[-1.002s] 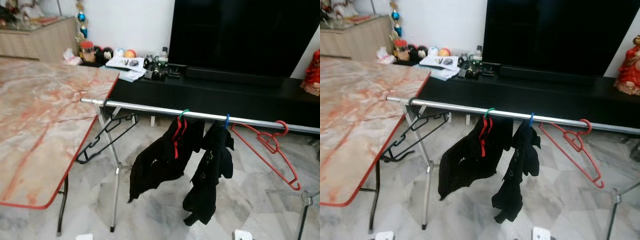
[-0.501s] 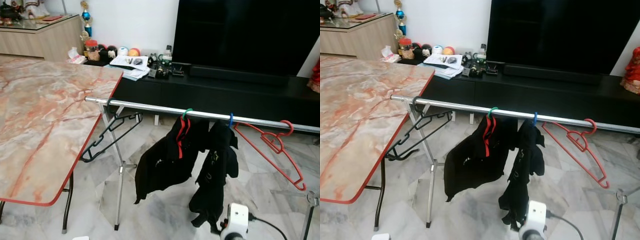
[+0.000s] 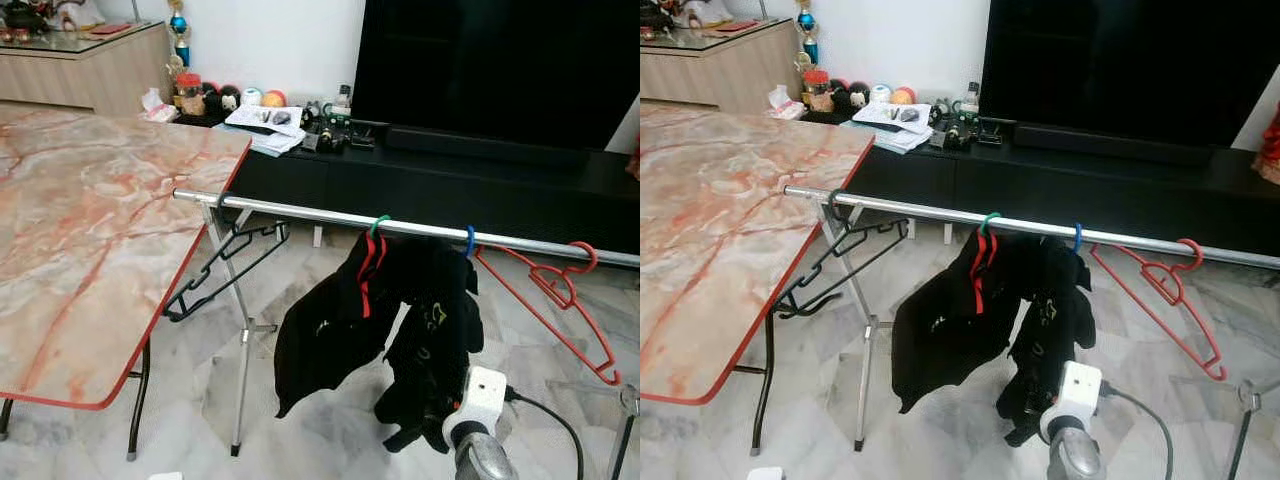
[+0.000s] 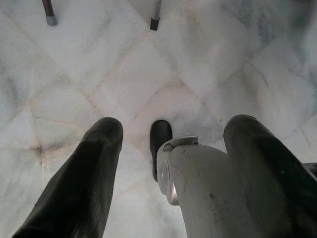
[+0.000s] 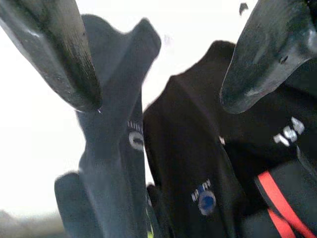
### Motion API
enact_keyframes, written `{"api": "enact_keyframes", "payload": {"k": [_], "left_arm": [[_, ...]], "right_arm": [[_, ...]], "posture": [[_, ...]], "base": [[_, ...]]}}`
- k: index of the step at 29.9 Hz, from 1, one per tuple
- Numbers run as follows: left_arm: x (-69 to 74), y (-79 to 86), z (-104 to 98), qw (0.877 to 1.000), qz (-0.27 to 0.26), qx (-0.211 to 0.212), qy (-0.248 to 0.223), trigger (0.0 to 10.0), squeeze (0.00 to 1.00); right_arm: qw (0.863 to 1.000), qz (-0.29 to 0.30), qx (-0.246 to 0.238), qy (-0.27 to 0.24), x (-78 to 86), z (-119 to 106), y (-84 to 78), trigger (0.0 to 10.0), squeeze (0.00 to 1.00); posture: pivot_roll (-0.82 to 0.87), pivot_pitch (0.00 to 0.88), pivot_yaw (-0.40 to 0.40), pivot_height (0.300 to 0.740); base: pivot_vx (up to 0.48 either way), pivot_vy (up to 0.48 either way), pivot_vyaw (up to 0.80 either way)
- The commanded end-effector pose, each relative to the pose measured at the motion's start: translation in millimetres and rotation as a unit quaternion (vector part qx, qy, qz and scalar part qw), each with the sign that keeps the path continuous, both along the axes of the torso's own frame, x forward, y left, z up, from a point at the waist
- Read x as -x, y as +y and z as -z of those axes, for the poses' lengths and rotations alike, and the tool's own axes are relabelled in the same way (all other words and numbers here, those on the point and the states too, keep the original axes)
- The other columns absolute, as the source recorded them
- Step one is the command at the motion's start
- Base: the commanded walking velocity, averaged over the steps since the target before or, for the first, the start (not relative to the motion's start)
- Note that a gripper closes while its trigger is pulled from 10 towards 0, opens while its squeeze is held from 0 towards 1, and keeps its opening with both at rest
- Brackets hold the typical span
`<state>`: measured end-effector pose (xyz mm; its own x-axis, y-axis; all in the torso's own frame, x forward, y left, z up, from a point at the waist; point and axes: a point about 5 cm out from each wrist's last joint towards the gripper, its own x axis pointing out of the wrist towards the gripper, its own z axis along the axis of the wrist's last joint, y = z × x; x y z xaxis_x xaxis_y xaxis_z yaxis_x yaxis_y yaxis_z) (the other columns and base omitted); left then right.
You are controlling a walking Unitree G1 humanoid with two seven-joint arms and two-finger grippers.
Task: Hang hanger
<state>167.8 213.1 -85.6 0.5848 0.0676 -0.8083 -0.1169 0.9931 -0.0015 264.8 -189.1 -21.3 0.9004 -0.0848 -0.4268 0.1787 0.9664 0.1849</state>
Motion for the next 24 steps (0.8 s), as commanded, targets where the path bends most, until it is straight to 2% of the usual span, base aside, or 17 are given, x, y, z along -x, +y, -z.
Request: {"api": "enact_keyframes", "payload": {"k": [1, 8, 14, 24], "left_arm": [[2.9, -1.1, 1.4, 1.0, 0.007, -0.004, 0.004, 10.0, 0.0], [0.7, -2.5, 0.8, 1.0, 0.002, -0.004, 0.001, 10.0, 0.0], [-1.1, -1.4, -0.2, 1.0, -0.003, -0.001, -0.002, 10.0, 0.0], [-2.0, -0.8, -0.8, 1.0, -0.005, 0.002, -0.004, 10.0, 0.0]], "right_arm": [[1.0, 0.0, -0.001, 0.001, 4.0, 2.5, -0.2, 10.0, 0.0], [1.0, -0.002, -0.002, -0.013, 2.7, 0.4, 4.4, 10.0, 0.0], [0.999, -0.004, -0.001, -0.033, -7.2, -8.4, 7.5, 10.0, 0.0], [0.999, -0.007, -0.003, -0.036, -7.3, -8.8, 9.0, 10.0, 0.0]], "posture": [[0.13, 0.0, -0.074, 0.74], [0.13, 0.0, -0.072, 0.74], [0.14, 0.0, -0.071, 0.74], [0.14, 0.0, -0.069, 0.74]], "base": [[0.0, -0.439, 0.0], [0.0, -0.424, 0.0], [0.0, 0.0, 0.0], [0.0, 0.0, 0.0]]}}
